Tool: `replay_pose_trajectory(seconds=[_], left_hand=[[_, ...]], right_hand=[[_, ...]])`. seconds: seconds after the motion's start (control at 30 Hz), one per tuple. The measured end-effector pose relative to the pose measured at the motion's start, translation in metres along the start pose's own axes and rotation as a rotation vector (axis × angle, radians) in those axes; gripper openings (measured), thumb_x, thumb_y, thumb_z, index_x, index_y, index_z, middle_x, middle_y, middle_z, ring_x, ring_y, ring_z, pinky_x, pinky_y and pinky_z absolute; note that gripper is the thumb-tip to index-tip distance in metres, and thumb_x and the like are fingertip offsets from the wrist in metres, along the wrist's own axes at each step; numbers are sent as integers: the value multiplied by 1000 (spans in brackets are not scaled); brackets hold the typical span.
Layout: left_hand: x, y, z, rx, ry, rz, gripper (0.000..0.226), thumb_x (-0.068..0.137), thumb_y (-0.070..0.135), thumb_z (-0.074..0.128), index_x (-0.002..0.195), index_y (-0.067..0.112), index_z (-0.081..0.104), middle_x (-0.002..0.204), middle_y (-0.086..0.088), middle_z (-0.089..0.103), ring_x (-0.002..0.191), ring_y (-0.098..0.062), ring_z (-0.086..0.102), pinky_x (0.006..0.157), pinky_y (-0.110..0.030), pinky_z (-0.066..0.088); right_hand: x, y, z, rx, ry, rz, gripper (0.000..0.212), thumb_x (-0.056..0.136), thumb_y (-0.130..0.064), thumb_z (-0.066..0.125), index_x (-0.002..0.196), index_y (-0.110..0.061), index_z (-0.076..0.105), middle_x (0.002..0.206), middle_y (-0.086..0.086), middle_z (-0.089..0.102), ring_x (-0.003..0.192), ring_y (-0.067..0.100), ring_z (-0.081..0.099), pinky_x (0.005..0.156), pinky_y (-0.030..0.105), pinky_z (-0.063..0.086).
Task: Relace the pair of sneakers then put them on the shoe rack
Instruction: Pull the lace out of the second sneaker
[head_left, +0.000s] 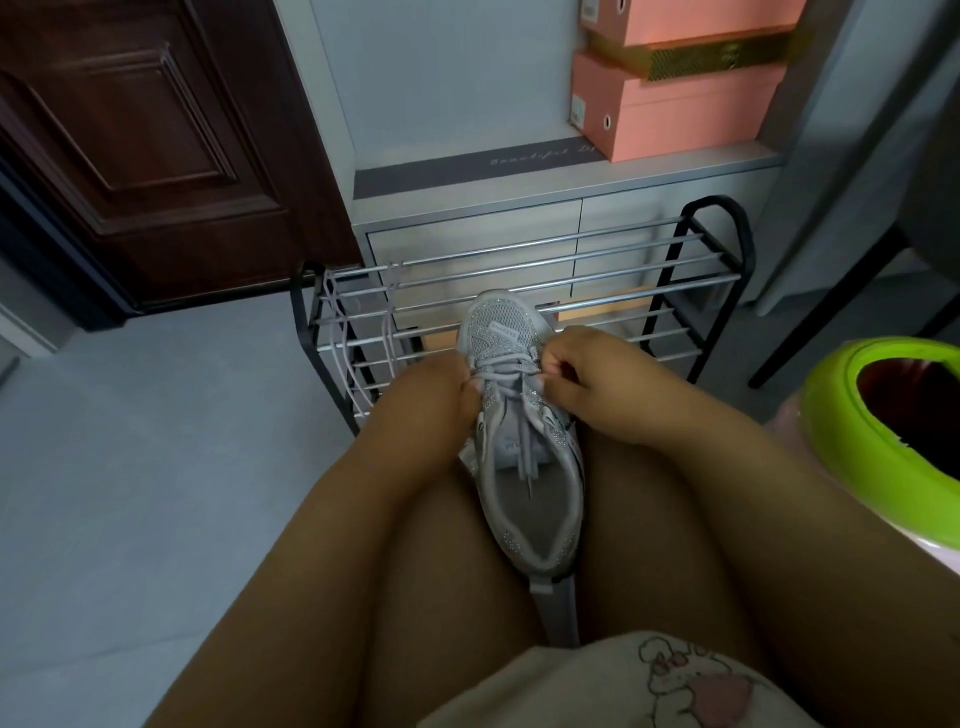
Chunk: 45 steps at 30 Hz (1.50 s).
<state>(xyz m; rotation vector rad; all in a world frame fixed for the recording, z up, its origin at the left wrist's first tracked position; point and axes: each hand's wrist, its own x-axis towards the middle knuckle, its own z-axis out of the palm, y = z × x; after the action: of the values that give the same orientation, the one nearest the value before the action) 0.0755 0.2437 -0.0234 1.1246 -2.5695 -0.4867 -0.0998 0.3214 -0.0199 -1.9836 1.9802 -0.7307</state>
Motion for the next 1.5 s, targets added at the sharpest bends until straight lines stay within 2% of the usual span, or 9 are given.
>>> replay_pose_trajectory(seconds=[0.47, 0.6, 0.67, 0.77, 0.93, 1.07, 1.23, 1.33, 1.5], left_hand=[[-2, -32, -31, -151, 132, -216, 35, 83, -2, 41, 53, 14, 34, 49, -2, 36, 44, -16, 34, 45, -25, 25], [-8, -14, -25, -299, 175, -211, 19, 94, 14, 42, 77, 12, 51, 66, -5, 55, 56, -14, 48, 54, -29, 40], [-7, -9, -20, -337, 100, -214, 13, 94, 18, 44, 82, 17, 50, 73, -3, 58, 62, -13, 56, 59, -32, 47], [-3, -4, -16, -427, -34, -295, 12, 95, 21, 41, 93, 14, 51, 78, -5, 59, 71, -22, 59, 69, -39, 50], [-1, 1, -6, -267, -32, -167, 35, 95, 42, 47, 71, 18, 51, 64, 5, 51, 59, -10, 47, 56, -27, 36], [0, -3, -4, -280, 127, -131, 35, 96, 27, 49, 61, 24, 44, 56, 8, 46, 49, -1, 42, 48, -13, 30], [-2, -4, -3, -292, 174, -187, 27, 94, 20, 47, 68, 13, 52, 61, 4, 54, 53, -6, 45, 51, -21, 35], [-2, 1, -5, -353, 160, -193, 28, 92, 13, 47, 65, 13, 51, 61, 5, 53, 49, 1, 49, 44, -10, 35], [-5, 6, -4, -533, 140, -287, 34, 93, 8, 45, 59, 13, 47, 57, 3, 50, 39, 4, 47, 34, -9, 33]], right_hand=[[-5, 31, -33, 178, 575, 384, 23, 94, -16, 44, 73, -7, 45, 62, 7, 47, 54, 18, 42, 46, 22, 32], [-5, 19, -28, 379, 422, 339, 16, 88, -12, 53, 73, -13, 47, 69, 12, 59, 59, 16, 60, 60, 25, 47], [-3, 14, -19, 462, 251, 299, 17, 82, -8, 60, 75, -18, 49, 69, 8, 61, 60, 23, 63, 64, 37, 50], [0, 8, -1, 358, 102, 265, 16, 81, -23, 66, 90, -21, 54, 77, 4, 66, 71, 21, 64, 68, 37, 52], [3, 0, 2, 150, 123, 161, 19, 85, -33, 65, 82, -19, 52, 77, -1, 60, 73, 16, 55, 61, 27, 36], [5, -2, -1, 32, 18, 104, 17, 89, -27, 61, 79, -16, 53, 78, 1, 57, 74, 18, 52, 61, 28, 30], [2, -5, 0, 9, -137, 44, 22, 93, -28, 53, 77, -14, 45, 71, -4, 46, 64, 13, 42, 56, 21, 31], [-1, -5, 1, 128, -68, 78, 22, 95, -21, 50, 76, -13, 45, 71, -3, 47, 64, 12, 42, 55, 18, 32], [-1, -1, 2, 356, 3, 194, 15, 94, -7, 47, 81, -3, 53, 74, 10, 61, 66, 22, 59, 69, 35, 48]])
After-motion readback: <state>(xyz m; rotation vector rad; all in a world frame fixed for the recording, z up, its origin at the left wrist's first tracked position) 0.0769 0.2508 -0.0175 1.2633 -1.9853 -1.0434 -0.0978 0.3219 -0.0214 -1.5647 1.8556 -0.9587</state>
